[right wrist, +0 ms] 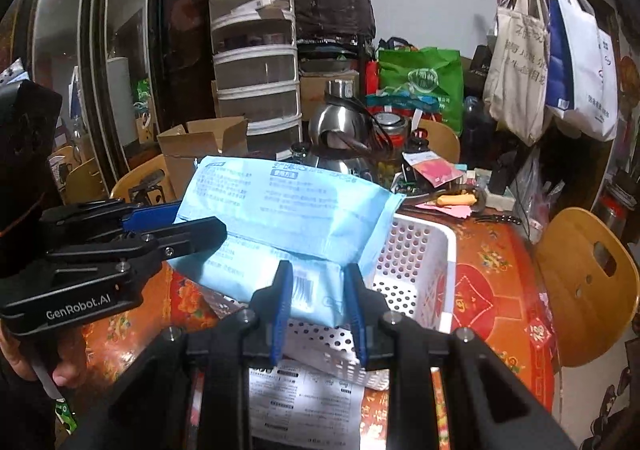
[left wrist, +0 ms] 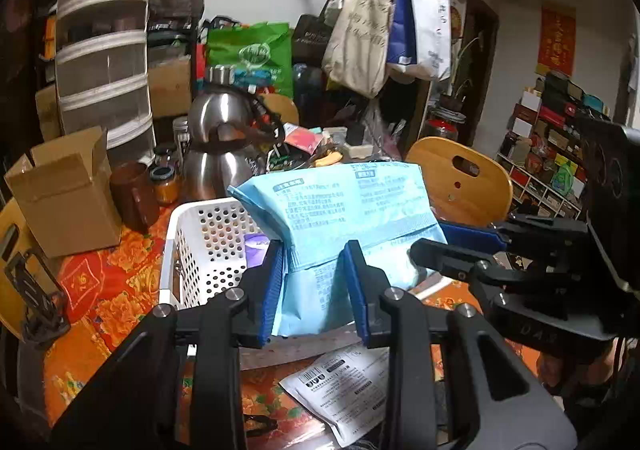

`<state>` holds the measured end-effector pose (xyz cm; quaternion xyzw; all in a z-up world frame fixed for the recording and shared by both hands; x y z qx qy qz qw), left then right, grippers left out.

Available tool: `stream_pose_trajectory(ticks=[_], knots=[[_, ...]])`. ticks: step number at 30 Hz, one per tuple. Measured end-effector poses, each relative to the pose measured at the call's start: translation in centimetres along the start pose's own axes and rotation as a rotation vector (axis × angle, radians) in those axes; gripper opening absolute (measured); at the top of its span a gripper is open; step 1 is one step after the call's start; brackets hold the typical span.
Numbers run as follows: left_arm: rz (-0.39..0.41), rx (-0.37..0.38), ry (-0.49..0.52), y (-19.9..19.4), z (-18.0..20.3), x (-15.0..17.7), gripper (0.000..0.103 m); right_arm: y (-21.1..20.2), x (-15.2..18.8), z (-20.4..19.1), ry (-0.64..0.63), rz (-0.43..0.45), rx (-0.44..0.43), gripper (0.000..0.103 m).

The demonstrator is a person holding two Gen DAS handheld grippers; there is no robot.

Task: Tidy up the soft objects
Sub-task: 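Carry the light-blue wipe pack into the basket and open the right tool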

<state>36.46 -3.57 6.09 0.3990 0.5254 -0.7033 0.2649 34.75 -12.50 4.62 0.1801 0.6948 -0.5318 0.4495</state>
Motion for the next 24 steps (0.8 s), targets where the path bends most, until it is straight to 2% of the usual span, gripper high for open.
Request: stream_pose_trajectory(ticks=[13,14,15,16,17,19,22,24], knots=[[-0.067,-0.026,-0.062,5.7,-3.7,1.3,0.031,5.0,0.2,0.5,0.009,-0.058,-0.008,0.025],[-0.067,-0.026,-0.072,5.8,-4.0,1.6,0.037,5.4,0.5,0.7,0.012,-0.068,-0.002,0.025],[-0.062,-0.017,-0.081,5.9,-4.3,1.8,0.049,5.6,0.8,0.8,0.012,-0.078,0.003,0.025],[-0.053,-0.001,-0.088,5.8,-4.4,2.0,0.066,5.7,1.1,1.0,0.02,-0.082,0.004,0.025],[-0.045,-0.004,-0.092,5.7,-4.7,2.1,0.071,5.7,1.2,1.1,0.026,-0.081,0.003,0.025],[-0.024,-0.047,-0.083,5.4,-5.3,2.3,0.074,5.5,1.5,1.4,0.032,-0.079,0.012,0.031],[-0.033,-0.033,-0.082,5.2,-5.3,2.9,0.075,5.2,1.9,1.8,0.048,-0.072,0.017,0.046],[-0.039,-0.04,-0.072,5.0,-5.1,3.6,0.076,5.1,2.3,2.1,0.061,-0.074,0.016,0.047]])
Point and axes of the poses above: each gripper's, at about its wrist camera, not at the fingertips, and y roughly the way its jaws point, z to its right, x to its underside, the point moved 9 cm from there along y, roughly the way its jaws point, and after that the axes turned 1 degree about x, right-handed, at the moved point
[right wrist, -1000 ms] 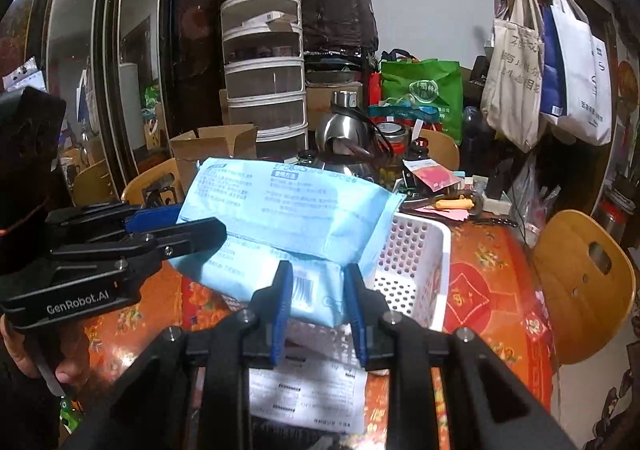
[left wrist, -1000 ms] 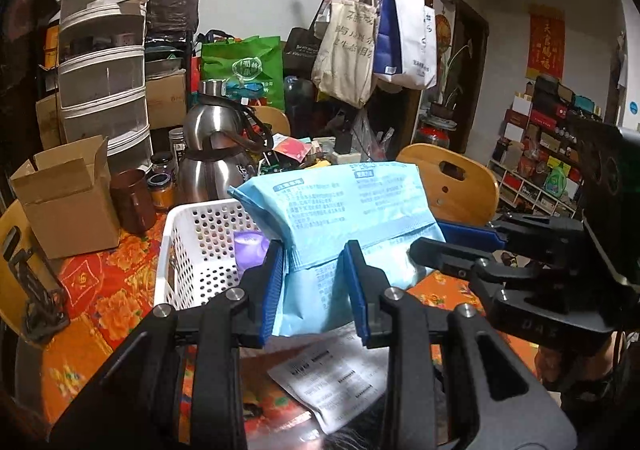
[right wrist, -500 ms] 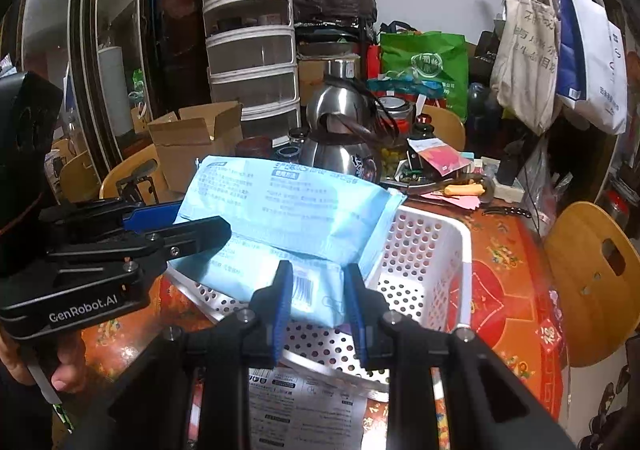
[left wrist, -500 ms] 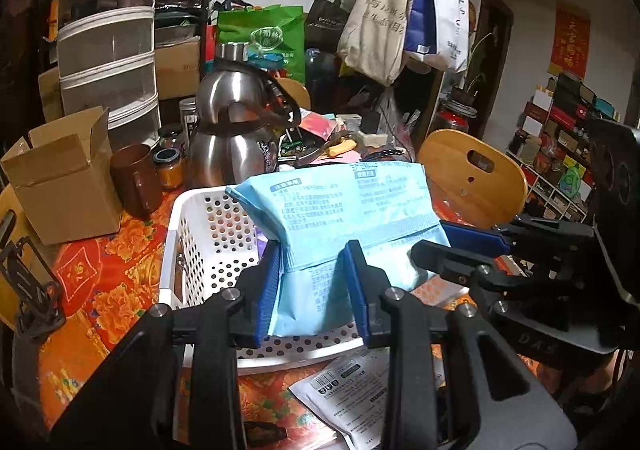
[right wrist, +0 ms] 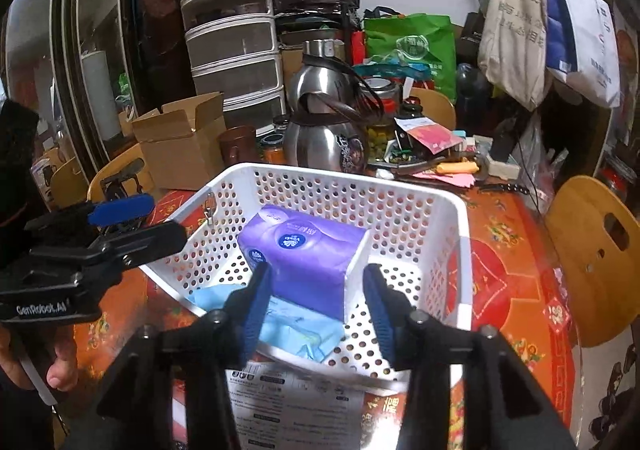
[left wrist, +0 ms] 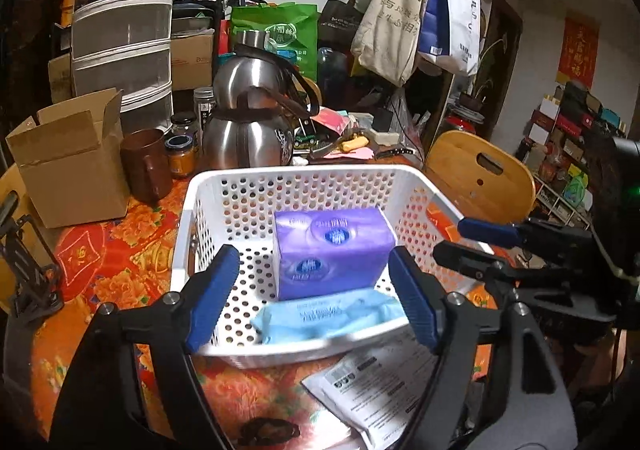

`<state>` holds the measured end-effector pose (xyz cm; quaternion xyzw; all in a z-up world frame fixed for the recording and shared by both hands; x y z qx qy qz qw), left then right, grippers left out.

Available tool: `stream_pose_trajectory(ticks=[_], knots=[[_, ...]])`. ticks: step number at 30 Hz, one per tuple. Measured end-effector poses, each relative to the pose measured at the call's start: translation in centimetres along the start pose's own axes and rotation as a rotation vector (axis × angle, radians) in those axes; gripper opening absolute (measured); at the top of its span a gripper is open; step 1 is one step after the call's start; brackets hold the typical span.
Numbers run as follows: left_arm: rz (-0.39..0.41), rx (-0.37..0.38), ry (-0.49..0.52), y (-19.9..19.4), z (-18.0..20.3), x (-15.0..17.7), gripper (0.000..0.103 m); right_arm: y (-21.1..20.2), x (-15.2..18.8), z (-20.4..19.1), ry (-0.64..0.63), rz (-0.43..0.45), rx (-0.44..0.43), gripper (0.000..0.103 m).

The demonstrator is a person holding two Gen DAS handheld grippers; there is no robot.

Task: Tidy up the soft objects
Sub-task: 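Carry the light-blue wipe pack into the basket and open the right tool, then move the right tool to the white plush toy and close on it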

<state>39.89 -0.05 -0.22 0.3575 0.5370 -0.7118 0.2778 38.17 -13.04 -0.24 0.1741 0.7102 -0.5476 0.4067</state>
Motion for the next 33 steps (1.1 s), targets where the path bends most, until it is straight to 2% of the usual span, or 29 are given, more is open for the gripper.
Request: stream_pose_trajectory(ticks=[12,17,22,24,29,33], knots=[[-0.038,-0.012,-0.029,-0.4,-0.4,3.4,0.077,-0.7,1.6,-0.6,-0.003,-0.001,-0.018,0.047],[-0.055,-0.032,-0.07,-2.0,-1.1,6.6,0.077,-2.8,3.7,-0.6,0.017,0.014,-0.04,0.054],[-0.054,-0.043,-0.108,-4.8,-0.7,12.0,0.078,-5.9,8.3,-0.3,0.027,0.038,-0.024,0.063],[-0.053,-0.038,-0.109,-5.8,0.0,14.3,0.078,-6.9,10.6,0.1,0.034,0.035,-0.012,0.063],[-0.023,-0.087,-0.164,-8.8,1.5,20.8,0.079,-10.4,16.4,2.0,0.086,0.06,0.004,0.063],[0.001,-0.085,-0.136,-10.4,4.6,24.3,0.081,-13.6,20.7,2.9,0.109,0.082,-0.005,0.063]])
Point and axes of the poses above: each gripper's, at about its wrist camera, not at the fingertips, and y roughly the way its jaws point, z to its right, x to its underside, the point moved 9 cm from there along y, roughly the way its jaws point, and after that the axes turned 1 degree about x, right-handed, at the moved point
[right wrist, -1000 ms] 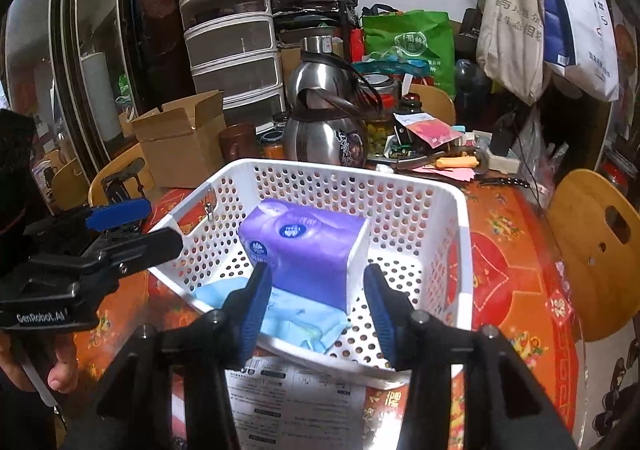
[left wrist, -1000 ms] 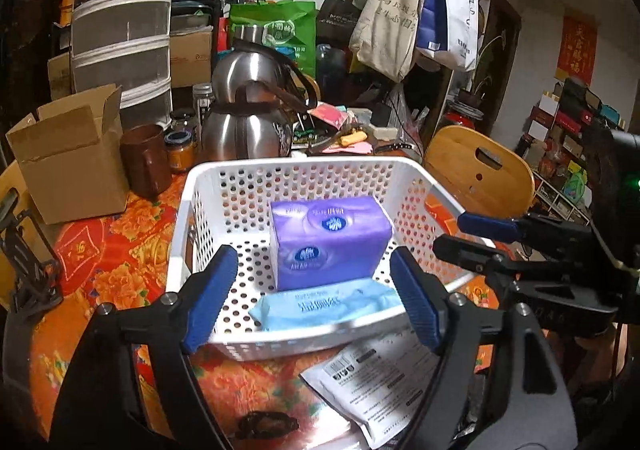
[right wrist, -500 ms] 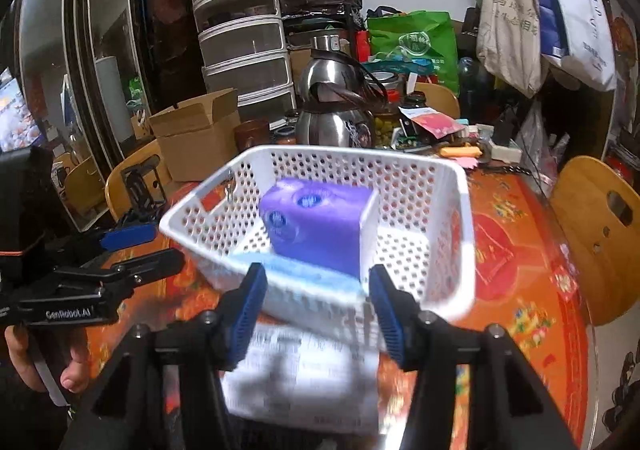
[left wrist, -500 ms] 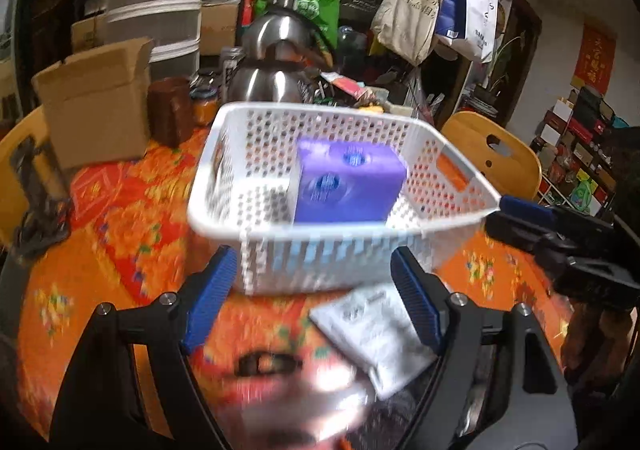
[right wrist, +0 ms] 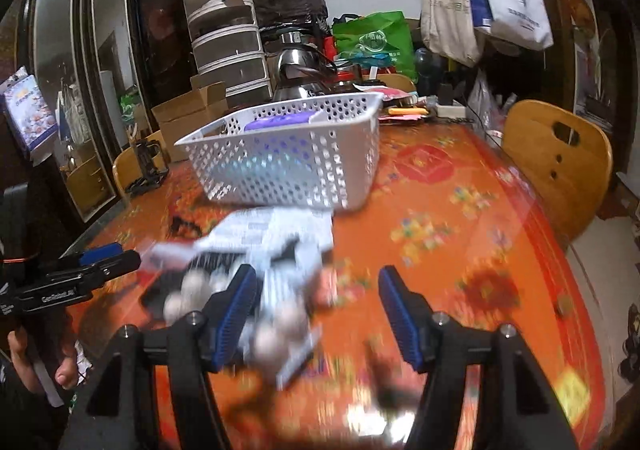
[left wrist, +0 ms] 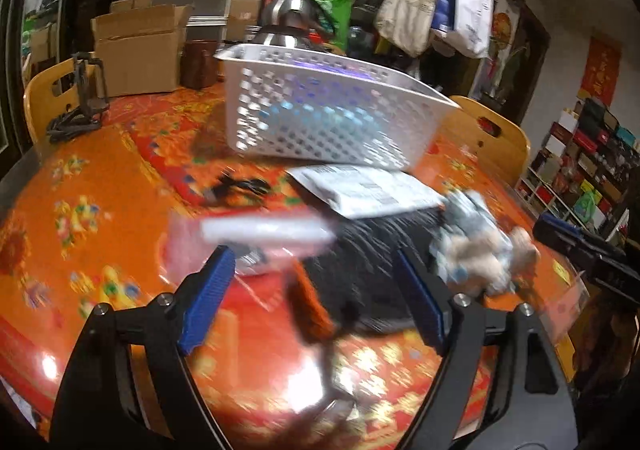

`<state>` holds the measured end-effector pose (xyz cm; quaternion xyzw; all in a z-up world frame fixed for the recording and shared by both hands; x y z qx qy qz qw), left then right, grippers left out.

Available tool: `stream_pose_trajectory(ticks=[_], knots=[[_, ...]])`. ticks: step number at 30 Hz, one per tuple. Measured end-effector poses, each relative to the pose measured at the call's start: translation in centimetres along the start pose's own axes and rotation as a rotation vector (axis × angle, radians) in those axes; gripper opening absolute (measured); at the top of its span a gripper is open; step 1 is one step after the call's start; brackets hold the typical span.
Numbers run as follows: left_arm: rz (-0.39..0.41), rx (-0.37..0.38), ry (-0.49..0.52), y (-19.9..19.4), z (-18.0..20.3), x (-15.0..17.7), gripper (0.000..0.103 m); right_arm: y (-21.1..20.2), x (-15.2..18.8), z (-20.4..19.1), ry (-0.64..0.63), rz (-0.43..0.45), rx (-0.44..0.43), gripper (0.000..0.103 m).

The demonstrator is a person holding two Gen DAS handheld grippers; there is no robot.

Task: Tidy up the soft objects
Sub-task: 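Move the right tool to the white plush toy and close on it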

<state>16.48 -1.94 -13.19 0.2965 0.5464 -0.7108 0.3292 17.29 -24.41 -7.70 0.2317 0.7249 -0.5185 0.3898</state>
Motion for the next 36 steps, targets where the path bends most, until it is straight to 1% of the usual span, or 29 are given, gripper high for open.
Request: stream_pose_trajectory(ticks=[2,4,5,6,9,12,16,20,22,23,26,27,28,29,30,31,33,35,36], knots=[[-0.007,0.013,0.018,0.1,1.7,0.7,0.081,-1.1,1.6,0.1,0.008,-0.005,-0.012,0.063],[-0.016,0.048,0.041,0.2,3.8,1.3,0.081,-1.9,2.9,0.0,0.005,-0.006,0.001,0.063],[-0.016,0.059,0.052,0.2,4.5,1.3,0.081,-2.2,3.3,-0.2,0.015,-0.005,-0.011,0.063],[-0.008,0.064,0.065,0.0,5.3,1.5,0.081,-2.4,3.7,-0.5,0.021,-0.007,-0.033,0.063],[0.0,0.07,0.109,0.2,7.3,1.5,0.081,-2.3,4.0,-1.5,0.004,-0.004,-0.039,0.063],[0.015,0.069,0.126,0.3,8.3,1.0,0.081,-2.0,3.6,-2.5,-0.014,0.001,-0.04,0.063],[0.022,0.084,0.131,0.0,8.9,0.3,0.081,-1.6,3.4,-3.0,-0.024,-0.002,-0.033,0.055],[0.027,0.088,0.164,-0.2,9.3,0.4,0.081,-1.5,3.5,-2.7,-0.011,-0.01,-0.031,0.052],[0.029,0.108,0.167,-0.3,9.6,0.3,0.081,-1.5,3.6,-2.5,-0.002,-0.012,-0.03,0.051],[0.033,0.105,0.177,-0.3,9.8,0.3,0.081,-1.5,3.6,-2.4,0.002,-0.012,-0.032,0.05],[0.023,0.104,0.208,0.3,10.5,0.3,0.079,-1.2,3.5,-2.1,0.008,-0.016,-0.032,0.046],[0.014,0.106,0.21,0.7,10.6,0.3,0.073,-1.0,3.4,-2.1,0.008,-0.017,-0.033,0.043],[0.005,0.106,0.208,1.1,10.6,0.3,0.063,-0.9,3.5,-2.1,0.009,-0.018,-0.033,0.042],[-0.008,0.113,0.205,1.6,10.7,0.4,0.057,-0.8,3.4,-2.2,0.01,-0.018,-0.036,0.042],[-0.019,0.12,0.204,1.9,10.7,0.5,0.045,-0.8,3.4,-2.3,0.01,-0.017,-0.04,0.041],[-0.036,0.133,0.201,2.3,10.8,0.6,0.037,-0.7,3.3,-2.4,0.01,-0.017,-0.042,0.04],[-0.055,0.155,0.2,2.8,10.9,0.9,0.033,-0.5,3.2,-2.5,0.009,-0.016,-0.047,0.038],[-0.06,0.164,0.203,3.0,11.1,1.0,0.026,-0.2,2.9,-2.7,0.005,-0.015,-0.047,0.033],[-0.061,0.171,0.205,3.1,11.2,1.0,0.02,0.1,2.9,-2.8,0.001,-0.019,-0.044,0.026]])
Point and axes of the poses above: each gripper's, at about its wrist camera, not at the fingertips, and y roughly the way its jaws point, z to its right, x to its underside, the point moved 9 cm from there along y, roughly the way its jaws point, and after that the axes turned 1 degree about x, right-handed, at the moved point
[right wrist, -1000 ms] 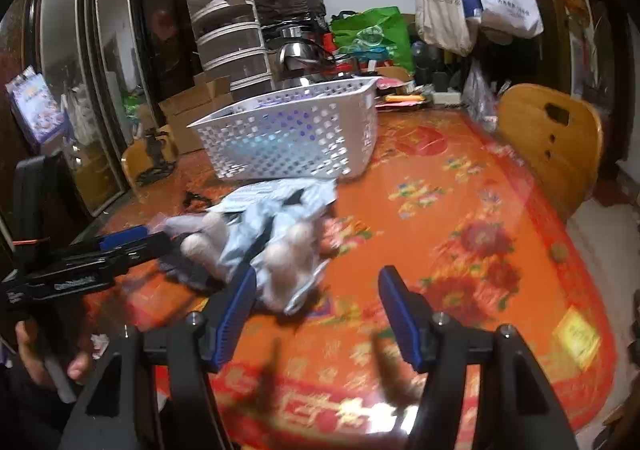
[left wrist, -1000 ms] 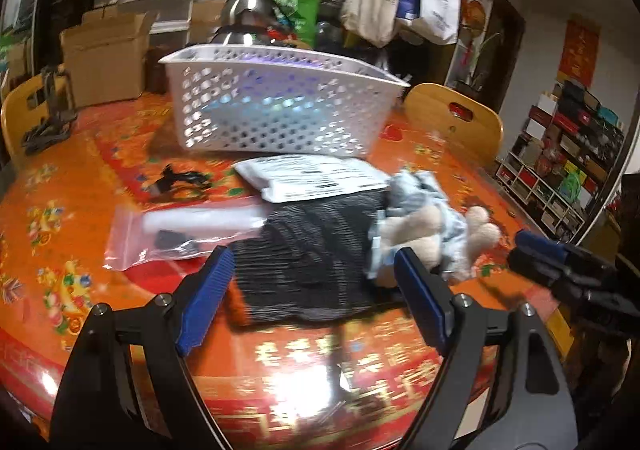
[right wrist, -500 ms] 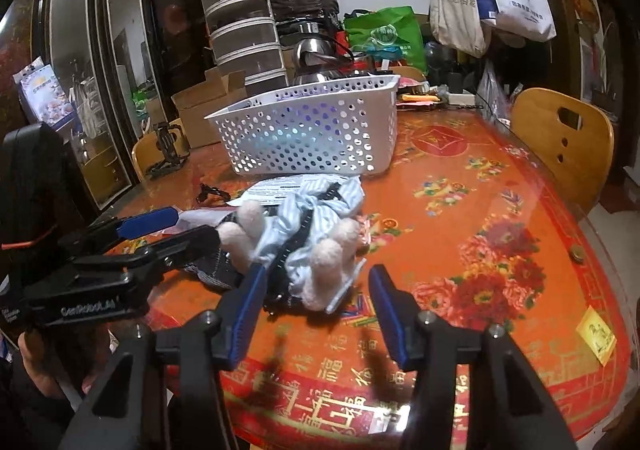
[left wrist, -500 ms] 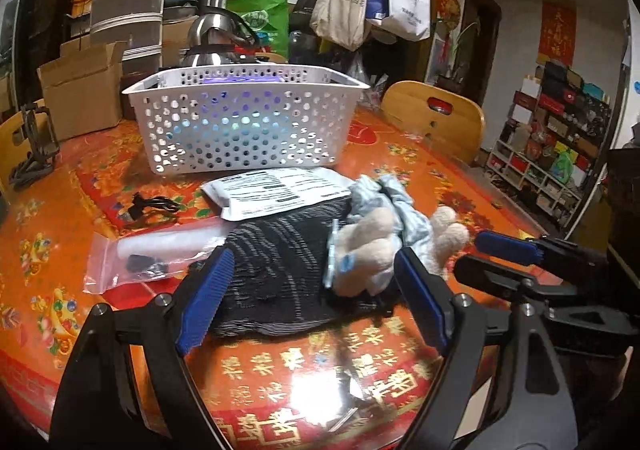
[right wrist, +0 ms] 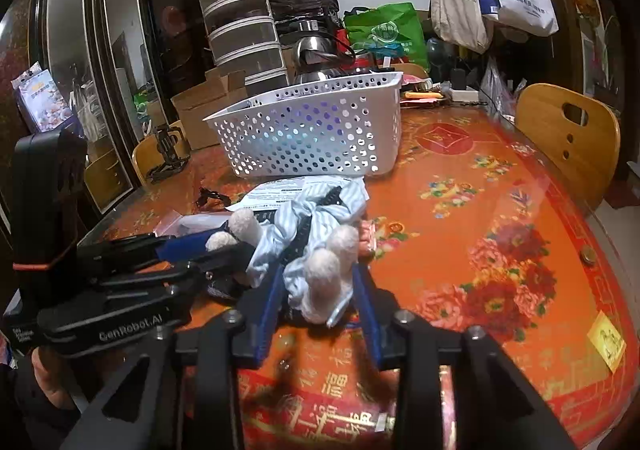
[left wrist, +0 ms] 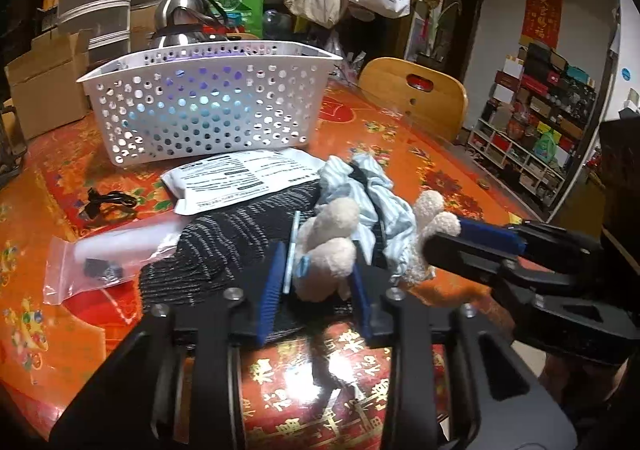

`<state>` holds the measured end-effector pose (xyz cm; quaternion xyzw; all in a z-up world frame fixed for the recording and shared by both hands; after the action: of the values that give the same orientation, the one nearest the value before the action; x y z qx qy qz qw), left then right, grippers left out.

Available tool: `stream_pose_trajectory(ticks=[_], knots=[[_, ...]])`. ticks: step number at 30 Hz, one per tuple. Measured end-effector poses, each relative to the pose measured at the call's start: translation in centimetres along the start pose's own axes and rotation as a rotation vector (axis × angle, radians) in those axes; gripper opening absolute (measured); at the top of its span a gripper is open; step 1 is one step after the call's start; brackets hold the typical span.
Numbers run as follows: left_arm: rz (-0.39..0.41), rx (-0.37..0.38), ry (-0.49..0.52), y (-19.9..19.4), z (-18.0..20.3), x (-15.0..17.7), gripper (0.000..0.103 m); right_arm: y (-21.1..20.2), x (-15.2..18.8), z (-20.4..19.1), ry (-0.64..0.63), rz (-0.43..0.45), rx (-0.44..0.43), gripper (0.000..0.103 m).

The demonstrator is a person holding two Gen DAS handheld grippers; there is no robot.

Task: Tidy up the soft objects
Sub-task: 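Carry the white plush toy into the basket and open the right tool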

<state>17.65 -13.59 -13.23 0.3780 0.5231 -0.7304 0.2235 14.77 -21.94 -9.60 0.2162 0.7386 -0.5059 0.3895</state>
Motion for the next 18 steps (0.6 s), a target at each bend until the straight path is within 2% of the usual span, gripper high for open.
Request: stream_pose_trajectory(ticks=[1,2,7,18], knots=[[-0.003,0.014,0.004,0.1,0.2,0.0,0.019,0.2,0.0,-0.1,-0.004,-0.004,0.0,0.017],[-0.004,0.023,0.009,0.1,0.3,0.1,0.018,0.4,0.0,-0.1,-0.006,-0.008,0.004,0.014],[0.01,0.061,-0.018,-0.5,-0.1,-0.1,0.015,0.0,0.0,0.0,-0.012,-0.002,0.024,0.011],[0.076,0.078,-0.034,-4.4,-1.3,-2.3,0.014,-2.0,-3.0,-2.2,-0.068,0.059,-0.019,0.011]])
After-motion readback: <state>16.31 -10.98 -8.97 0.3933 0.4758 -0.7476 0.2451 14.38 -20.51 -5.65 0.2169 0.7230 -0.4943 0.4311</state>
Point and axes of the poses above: each gripper's, at about its wrist camera, not at the fingertips, and y roughly the way its jaws point, z to its right, x to its underside, the point moved 9 cm from there along y, roughly the way its jaws point, and after that the axes turned 1 degree about x, right-handed, at the moved point
